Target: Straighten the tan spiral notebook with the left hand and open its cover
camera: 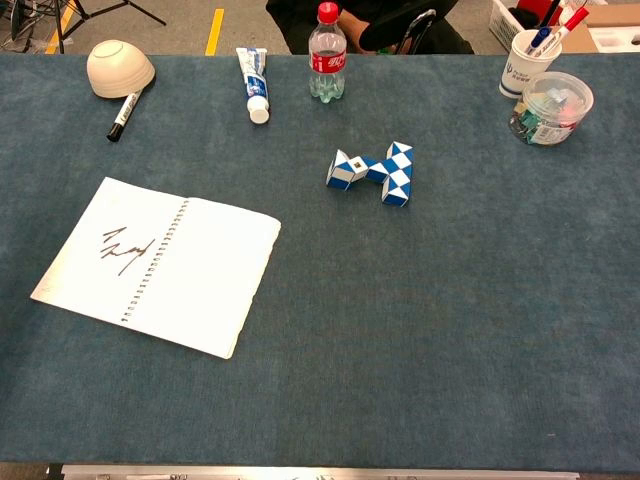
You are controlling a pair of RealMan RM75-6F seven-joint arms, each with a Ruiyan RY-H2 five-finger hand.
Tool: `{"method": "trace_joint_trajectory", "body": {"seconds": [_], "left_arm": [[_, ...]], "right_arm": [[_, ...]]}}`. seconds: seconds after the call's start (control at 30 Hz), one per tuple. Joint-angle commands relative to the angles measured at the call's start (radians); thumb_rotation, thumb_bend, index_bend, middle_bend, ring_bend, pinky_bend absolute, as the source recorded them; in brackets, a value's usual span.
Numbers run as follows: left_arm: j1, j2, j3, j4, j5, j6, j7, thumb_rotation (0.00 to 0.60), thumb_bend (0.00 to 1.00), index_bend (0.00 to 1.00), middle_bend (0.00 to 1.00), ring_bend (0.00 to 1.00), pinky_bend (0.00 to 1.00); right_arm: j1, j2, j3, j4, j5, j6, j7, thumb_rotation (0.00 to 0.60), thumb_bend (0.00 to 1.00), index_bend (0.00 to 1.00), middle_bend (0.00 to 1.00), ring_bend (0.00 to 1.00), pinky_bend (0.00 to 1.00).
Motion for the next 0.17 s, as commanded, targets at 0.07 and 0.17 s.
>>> {"method": "trace_joint_trajectory", "body": {"seconds": [0.07,0.17], "left_arm": [[0.044,0.019,0.007,0.001,0.007,0.056,-0.037,0.6,0.46,0.06,0.05,0.03,0.15],[0.064,0.025,0.017,-0.003,0.024,0.081,-0.039,0.6,0.46,0.06,0.05,0.03,0.15]], "right_arm": [[0.003,-0.003,-0.001,-0.006,-0.001,-0.002,-0.01,0.6,0.4,0.34,0.3,0.21,0.31],[0.006,-0.003,-0.001,-0.011,0.0,-0.007,-0.019,0.6,0.4,0.34,0.3,0.21,0.31]]}}
